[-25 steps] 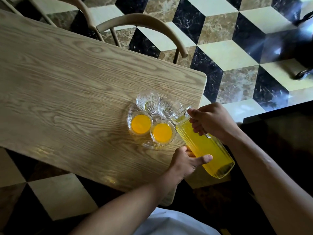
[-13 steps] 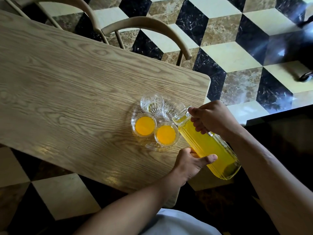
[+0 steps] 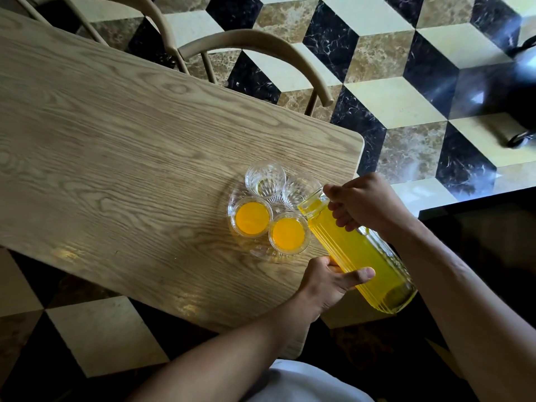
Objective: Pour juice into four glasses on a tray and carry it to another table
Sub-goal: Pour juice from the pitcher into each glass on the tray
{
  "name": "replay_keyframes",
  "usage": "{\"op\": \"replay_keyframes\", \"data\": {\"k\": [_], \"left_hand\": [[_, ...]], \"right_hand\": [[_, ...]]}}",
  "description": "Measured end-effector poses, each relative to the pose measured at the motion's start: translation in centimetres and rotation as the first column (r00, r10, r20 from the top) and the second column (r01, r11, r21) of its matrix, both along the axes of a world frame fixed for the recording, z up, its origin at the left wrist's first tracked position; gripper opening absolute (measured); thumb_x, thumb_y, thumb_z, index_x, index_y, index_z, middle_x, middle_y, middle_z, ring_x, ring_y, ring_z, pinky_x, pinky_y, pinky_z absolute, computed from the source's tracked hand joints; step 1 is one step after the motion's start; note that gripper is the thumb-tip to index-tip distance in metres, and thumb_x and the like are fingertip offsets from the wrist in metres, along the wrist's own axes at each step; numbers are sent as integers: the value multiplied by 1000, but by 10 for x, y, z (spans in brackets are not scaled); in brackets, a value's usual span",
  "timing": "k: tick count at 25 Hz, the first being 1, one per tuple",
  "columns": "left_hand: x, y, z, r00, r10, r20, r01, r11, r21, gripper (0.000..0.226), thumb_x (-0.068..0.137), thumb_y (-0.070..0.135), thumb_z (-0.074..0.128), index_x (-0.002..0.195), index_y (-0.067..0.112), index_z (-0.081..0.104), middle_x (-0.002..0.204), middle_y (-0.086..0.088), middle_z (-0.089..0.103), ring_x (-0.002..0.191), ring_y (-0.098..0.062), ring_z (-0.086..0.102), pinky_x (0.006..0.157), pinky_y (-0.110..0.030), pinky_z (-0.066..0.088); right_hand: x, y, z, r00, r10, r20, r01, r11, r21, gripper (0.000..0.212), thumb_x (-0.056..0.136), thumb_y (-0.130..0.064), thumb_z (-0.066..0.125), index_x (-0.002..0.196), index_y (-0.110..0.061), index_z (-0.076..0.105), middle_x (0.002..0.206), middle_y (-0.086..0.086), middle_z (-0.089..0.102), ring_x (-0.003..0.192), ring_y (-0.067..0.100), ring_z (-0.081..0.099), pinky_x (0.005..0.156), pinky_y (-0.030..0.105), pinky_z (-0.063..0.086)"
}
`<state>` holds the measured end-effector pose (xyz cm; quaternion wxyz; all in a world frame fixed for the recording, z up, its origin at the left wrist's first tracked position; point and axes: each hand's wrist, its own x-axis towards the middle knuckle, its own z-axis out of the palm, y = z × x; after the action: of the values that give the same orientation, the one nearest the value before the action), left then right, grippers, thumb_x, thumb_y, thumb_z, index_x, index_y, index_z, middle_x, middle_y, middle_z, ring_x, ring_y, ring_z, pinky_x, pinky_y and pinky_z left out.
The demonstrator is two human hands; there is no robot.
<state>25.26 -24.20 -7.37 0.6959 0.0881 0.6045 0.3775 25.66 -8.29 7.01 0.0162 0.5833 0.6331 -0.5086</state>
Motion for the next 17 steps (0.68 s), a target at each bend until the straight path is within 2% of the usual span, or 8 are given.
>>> {"op": "replay_keyframes", "data": {"k": [3, 7, 12, 14, 17], "left_hand": [[-2, 0, 0, 1000, 0, 12, 0, 1000, 21, 128, 38, 70, 101, 127, -12, 61, 104, -11, 71, 99, -24, 65, 102, -67, 57], [-3, 2, 3, 997, 8, 80, -13, 999, 50, 126, 39, 66, 102, 127, -14, 60, 103, -11, 68, 100, -25, 67, 97, -57, 63], [-4, 5, 8, 997, -1, 77, -4, 998, 61, 97, 36, 71, 99, 101, 7, 64, 91, -8, 67, 94, -22, 67, 96, -55, 64], [-4, 5, 7, 998, 2, 65, -6, 998, 62, 93, 36, 71, 99, 95, 10, 62, 88, -7, 66, 92, -21, 68, 95, -55, 64], [-6, 5, 6, 996, 16, 91, -22, 998, 63, 93, 36, 70, 100, 96, 9, 61, 90, -8, 63, 92, -19, 69, 92, -48, 67]], "right_hand": [[-3, 0, 1, 1000, 2, 15, -2, 1000, -3, 46, 97, -37, 69, 72, 1, 75, 65, 17, 76, 60, 35, 75, 61, 45, 66], [-5, 2, 2, 999, 1, 38, -1, 1000, -2, 46, 98, -37, 68, 75, 2, 75, 69, 18, 77, 63, 37, 76, 60, 42, 65], [-5, 4, 3, 999, 7, 53, -7, 1000, 1, 46, 99, -37, 68, 75, 2, 75, 69, 18, 77, 55, 28, 73, 56, 37, 64], [-6, 4, 3, 999, 10, 51, -10, 1000, 1, 46, 99, -37, 68, 75, 2, 75, 68, 18, 77, 54, 27, 72, 56, 36, 64], [-7, 5, 2, 999, 12, 50, -11, 1000, -5, 46, 99, -37, 67, 76, 2, 75, 68, 18, 77, 53, 26, 72, 55, 35, 64]]}}
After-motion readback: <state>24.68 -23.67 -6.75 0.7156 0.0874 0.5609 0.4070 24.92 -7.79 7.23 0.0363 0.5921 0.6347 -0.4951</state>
